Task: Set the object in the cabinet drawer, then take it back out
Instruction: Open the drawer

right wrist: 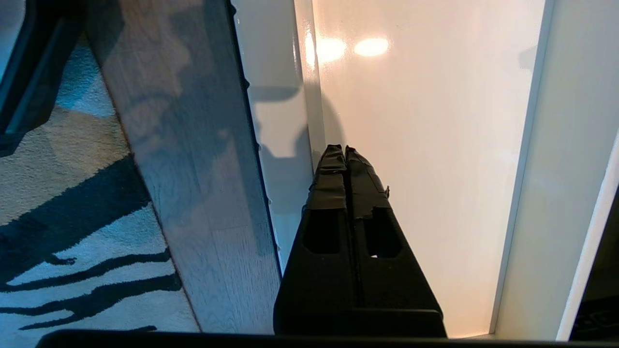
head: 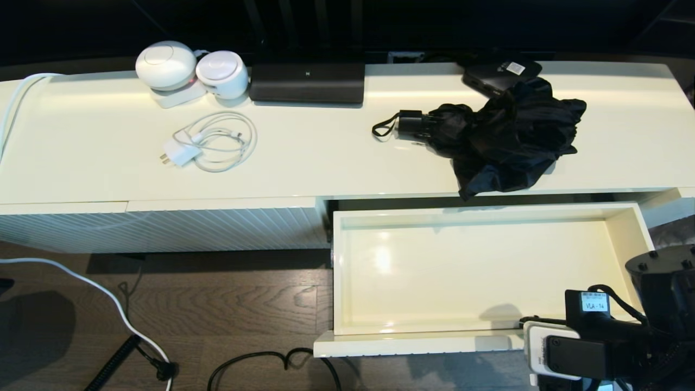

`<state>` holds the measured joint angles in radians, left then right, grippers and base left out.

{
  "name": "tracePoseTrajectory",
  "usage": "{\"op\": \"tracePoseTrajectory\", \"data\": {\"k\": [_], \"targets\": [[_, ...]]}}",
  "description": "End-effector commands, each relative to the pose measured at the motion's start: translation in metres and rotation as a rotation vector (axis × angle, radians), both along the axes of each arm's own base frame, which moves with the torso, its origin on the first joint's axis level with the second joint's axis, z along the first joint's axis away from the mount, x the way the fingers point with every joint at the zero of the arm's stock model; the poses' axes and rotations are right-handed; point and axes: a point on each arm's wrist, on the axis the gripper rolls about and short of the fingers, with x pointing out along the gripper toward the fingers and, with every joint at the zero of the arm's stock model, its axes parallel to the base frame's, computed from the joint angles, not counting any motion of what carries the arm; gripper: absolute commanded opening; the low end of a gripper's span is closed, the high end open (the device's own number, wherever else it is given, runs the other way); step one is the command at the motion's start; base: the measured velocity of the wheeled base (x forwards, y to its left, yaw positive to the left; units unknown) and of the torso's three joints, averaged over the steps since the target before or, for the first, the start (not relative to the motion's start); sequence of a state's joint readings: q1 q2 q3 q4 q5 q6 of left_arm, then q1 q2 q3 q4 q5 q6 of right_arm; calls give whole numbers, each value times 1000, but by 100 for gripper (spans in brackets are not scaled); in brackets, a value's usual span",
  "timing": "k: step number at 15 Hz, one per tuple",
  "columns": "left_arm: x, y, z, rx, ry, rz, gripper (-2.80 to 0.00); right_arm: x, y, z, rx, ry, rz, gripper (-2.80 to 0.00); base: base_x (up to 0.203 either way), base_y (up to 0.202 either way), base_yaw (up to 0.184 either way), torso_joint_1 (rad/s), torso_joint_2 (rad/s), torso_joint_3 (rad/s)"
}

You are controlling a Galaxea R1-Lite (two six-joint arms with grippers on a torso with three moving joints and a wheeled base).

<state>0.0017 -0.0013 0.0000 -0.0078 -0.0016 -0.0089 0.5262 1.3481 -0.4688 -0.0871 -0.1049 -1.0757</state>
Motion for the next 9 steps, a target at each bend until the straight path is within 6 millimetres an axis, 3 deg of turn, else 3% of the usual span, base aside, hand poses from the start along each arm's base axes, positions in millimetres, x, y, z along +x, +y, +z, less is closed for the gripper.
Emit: {"op": "tracePoseTrajectory", "data": {"k": [1, 4, 9], "targets": [[0, 0, 0, 0, -2, 0, -280, -5, -2, 1, 3, -9, 9, -280, 0, 0, 0, 0, 0, 0], [0, 0, 0, 0, -2, 0, -280, -6, -3, 4, 11, -28, 9, -280, 0, 0, 0, 0, 0, 0], [0, 0, 0, 0, -2, 0, -280, -6, -4, 28, 78, -149, 7, -280, 0, 0, 0, 0, 0, 0]]}}
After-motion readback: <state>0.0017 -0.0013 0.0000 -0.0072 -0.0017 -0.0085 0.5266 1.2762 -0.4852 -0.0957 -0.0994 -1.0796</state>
